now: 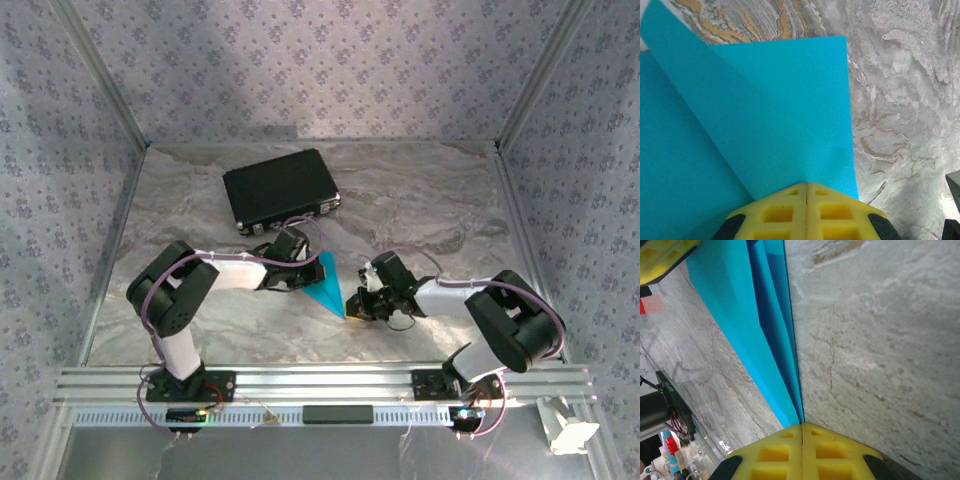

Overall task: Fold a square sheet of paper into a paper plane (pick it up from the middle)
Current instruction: Fourth fold the wing at the center of the table.

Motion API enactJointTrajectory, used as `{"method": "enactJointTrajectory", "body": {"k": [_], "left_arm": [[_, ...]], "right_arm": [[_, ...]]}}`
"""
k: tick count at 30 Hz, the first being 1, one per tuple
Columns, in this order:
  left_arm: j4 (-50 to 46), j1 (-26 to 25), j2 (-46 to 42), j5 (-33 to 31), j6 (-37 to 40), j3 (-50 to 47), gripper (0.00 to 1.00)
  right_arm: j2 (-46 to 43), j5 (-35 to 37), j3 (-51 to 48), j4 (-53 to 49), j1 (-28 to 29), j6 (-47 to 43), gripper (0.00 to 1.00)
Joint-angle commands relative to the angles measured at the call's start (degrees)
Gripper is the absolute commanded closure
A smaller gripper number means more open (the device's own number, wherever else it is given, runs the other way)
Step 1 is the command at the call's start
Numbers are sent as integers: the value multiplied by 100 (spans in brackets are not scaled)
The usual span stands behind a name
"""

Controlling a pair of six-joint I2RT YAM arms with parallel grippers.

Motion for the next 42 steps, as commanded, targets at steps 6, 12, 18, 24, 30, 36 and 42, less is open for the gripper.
{"method": "enactJointTrajectory", "body": {"k": [6, 12, 18, 24, 30, 36, 42], "left_arm": [[-427, -23, 199, -139, 1, -41, 100], [-430, -20, 187, -155, -17, -58, 100], [-427, -22, 202, -161, -29, -72, 100], [-440, -17, 200, -176, -40, -84, 100], [-431, -23, 200, -192, -62, -102, 100], [-348, -22, 239, -125, -70, -116, 100], [-299, -36, 178, -94, -27, -154, 100]], "right_arm": [[-34, 117, -279, -728, 171, 1, 93], [-134, 172, -330, -806, 183, 16, 94], [-250, 185, -362, -863, 264, 0, 94], [-311, 273, -360, -1003, 345, 1, 93], [-496, 332, -443, -1067, 398, 35, 92], [-503, 400, -420, -1250, 446, 73, 94], [-1211, 738, -47, -1643, 352, 53, 94]]}}
